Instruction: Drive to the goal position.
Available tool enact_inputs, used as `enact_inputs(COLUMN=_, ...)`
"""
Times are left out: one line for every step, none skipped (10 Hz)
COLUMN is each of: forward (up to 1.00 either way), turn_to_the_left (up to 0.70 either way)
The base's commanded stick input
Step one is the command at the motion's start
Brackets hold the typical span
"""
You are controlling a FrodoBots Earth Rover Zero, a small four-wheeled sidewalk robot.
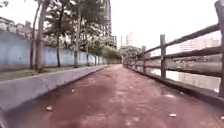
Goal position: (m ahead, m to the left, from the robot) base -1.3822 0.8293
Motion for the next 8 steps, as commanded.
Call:
enact_inputs(forward=1.00, turn_to_the_left=0.00)
enact_inputs(forward=1.00, turn_to_the_left=0.00)
enact_inputs(forward=1.00, turn_to_the_left=0.00)
enact_inputs(forward=1.00, turn_to_the_left=0.00)
enact_inputs(forward=1.00, turn_to_the_left=0.00)
enact_inputs(forward=1.00, turn_to_the_left=0.00)
enact_inputs(forward=1.00, turn_to_the_left=0.00)
enact_inputs(forward=1.00, turn_to_the_left=0.00)
